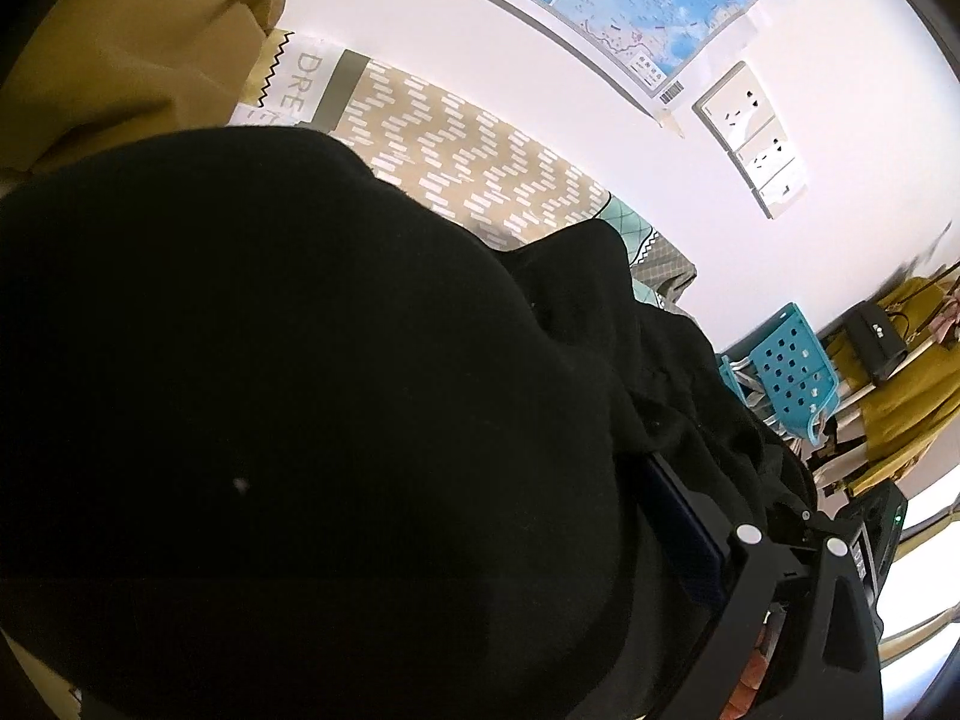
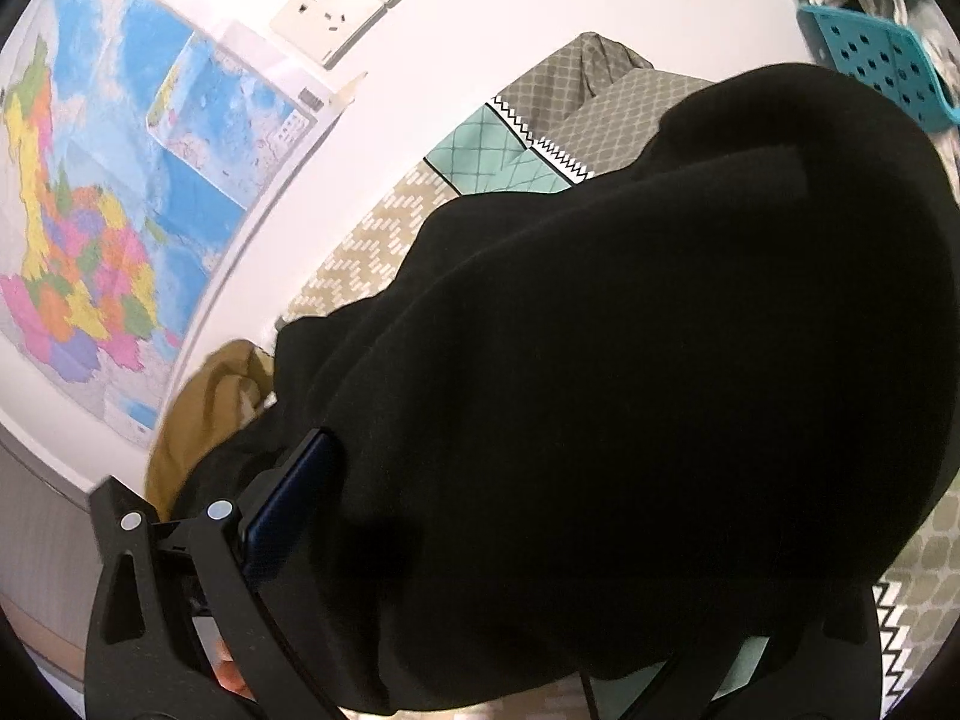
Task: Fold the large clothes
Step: 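Clamp the black jacket bundle between both tools from its sides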
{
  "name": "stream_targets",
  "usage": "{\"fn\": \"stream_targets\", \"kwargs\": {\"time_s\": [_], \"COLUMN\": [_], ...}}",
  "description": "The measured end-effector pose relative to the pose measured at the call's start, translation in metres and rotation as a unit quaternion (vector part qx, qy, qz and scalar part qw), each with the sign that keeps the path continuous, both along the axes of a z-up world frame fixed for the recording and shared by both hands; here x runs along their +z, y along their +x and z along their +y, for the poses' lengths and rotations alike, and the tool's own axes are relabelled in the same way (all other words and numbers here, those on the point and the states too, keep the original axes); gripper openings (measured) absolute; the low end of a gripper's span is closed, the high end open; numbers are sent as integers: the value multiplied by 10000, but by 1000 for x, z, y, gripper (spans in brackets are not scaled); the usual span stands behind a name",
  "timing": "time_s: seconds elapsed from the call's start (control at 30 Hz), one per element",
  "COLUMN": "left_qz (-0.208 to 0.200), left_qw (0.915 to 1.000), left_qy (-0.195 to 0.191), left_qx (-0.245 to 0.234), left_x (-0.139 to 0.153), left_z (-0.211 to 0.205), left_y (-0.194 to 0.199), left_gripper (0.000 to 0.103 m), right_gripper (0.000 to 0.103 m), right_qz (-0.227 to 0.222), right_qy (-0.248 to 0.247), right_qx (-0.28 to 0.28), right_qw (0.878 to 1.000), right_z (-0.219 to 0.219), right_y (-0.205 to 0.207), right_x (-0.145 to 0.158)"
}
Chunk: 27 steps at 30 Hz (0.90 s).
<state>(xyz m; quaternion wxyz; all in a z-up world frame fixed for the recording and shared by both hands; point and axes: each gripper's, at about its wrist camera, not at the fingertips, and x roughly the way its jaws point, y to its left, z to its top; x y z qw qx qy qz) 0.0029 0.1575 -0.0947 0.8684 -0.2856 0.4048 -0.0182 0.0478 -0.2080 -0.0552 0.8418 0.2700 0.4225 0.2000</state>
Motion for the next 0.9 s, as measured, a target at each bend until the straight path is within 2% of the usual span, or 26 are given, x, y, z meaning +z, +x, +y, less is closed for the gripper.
{"fn": "stream_targets", "kwargs": {"time_s": [0.07,0.1,0.13,0.17,0.27,0.33,0.37,0.4,0.43,0.5,0.6,0.67,0.73,0.9], "left_qz": [70,100,79,68,76,101,115,169,179,185,164,160,166,183], "left_qw": [9998,9996,9995,9992,9986,9987,9987,9987,9987,9985,9980,9976,9972,9953], "left_qy": [192,244,282,368,473,449,438,421,396,409,471,536,587,805], "left_qx": [-83,-94,-132,-169,-243,-226,-224,-241,-248,-302,-379,-409,-438,-498], "left_x": [2,2,3,4,5,4,3,2,1,1,1,1,2,7], "left_z": [-4,-6,-7,-9,-10,-9,-8,-8,-8,-8,-10,-11,-11,-15], "left_y": [0,1,0,0,1,2,3,6,7,9,9,9,9,10], "left_gripper": [84,79,76,73,71,71,74,77,78,80,80,77,74,53], "right_gripper": [96,76,51,46,46,58,63,74,78,79,75,65,44,34], "right_qz": [24,45,103,193,305,320,316,286,298,312,257,271,319,400], "right_qy": [-58,-106,-30,133,469,564,631,691,682,567,328,281,324,563], "right_qx": [35,58,155,252,313,336,393,461,468,468,484,459,445,573], "right_qw": [10000,9999,9998,9994,9979,9973,9967,9961,9961,9968,9980,9982,9980,9960], "right_z": [3,3,1,-1,-7,-6,-4,-1,2,7,14,14,10,4], "right_y": [2,2,4,6,7,8,9,11,13,16,19,20,21,23], "right_x": [0,1,-2,-6,-13,-12,-9,-7,-5,-4,-3,-5,-8,-11]}}
